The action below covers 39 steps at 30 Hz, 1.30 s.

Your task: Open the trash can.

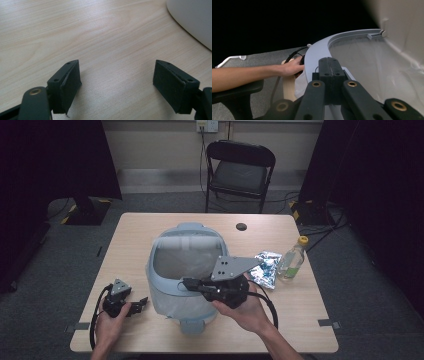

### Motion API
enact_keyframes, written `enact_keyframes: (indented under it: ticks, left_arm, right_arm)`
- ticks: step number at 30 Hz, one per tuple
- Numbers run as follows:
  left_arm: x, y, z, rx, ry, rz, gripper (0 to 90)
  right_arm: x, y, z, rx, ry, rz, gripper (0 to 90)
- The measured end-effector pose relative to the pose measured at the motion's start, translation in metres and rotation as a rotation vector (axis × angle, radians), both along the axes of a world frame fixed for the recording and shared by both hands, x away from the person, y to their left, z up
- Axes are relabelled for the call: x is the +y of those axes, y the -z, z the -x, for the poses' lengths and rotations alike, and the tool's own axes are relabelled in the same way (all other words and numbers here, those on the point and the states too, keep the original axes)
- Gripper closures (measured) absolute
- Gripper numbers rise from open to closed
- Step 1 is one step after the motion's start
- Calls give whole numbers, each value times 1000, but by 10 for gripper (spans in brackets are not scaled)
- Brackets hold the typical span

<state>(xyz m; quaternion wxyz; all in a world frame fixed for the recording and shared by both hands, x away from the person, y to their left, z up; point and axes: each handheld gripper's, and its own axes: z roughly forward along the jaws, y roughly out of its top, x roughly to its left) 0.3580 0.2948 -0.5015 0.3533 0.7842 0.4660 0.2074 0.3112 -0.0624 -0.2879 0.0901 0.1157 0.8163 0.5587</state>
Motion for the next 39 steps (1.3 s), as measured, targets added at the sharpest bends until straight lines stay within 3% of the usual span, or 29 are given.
enact_keyframes:
  ticks: [4,14,22,26,31,37,38,39]
  left_arm:
    - [0,0,0,0,0,0,215]
    - [0,0,0,0,0,0,215]
    - [0,0,0,0,0,0,215]
    - [0,0,0,0,0,0,215]
    - [0,0,0,0,0,0,215]
    - [0,0,0,0,0,0,215]
    - [0,0,0,0,0,0,215]
    - [0,0,0,0,0,0,215]
  right_arm:
    - [-2,0,0,6,0,-16,895]
    - [-16,4,-10,75,31,-92,708]
    - [-33,-5,-12,55,76,-122,657]
    - [-49,-10,-16,42,132,-131,646]
    - [-67,-5,-26,65,206,-124,625]
    - [-85,-2,-33,53,290,-134,602]
    - [-93,0,-36,59,337,-133,606]
    - [-94,1,-37,62,348,-131,609]
